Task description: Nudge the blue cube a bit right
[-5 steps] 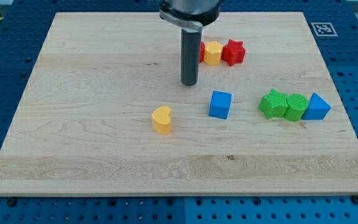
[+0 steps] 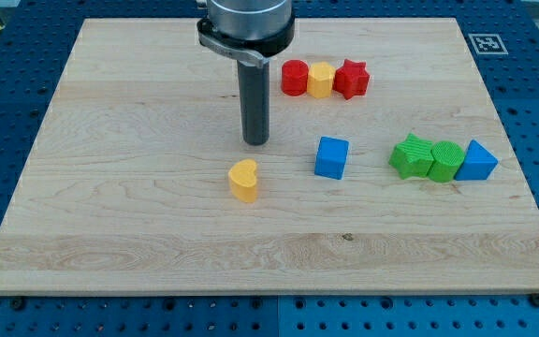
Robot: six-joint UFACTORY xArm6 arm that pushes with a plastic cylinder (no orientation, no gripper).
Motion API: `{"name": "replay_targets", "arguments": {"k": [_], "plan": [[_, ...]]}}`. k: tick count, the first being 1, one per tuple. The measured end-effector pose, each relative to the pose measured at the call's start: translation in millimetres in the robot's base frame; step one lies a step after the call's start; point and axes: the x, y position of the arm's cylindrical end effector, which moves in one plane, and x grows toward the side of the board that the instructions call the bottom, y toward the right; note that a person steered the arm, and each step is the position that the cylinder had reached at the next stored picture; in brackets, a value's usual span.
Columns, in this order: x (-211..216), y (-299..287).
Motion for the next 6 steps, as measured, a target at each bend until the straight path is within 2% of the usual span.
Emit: {"name": "replay_targets", "arguments": {"k": [2, 6], "plan": [[23, 18], [29, 56]]}}
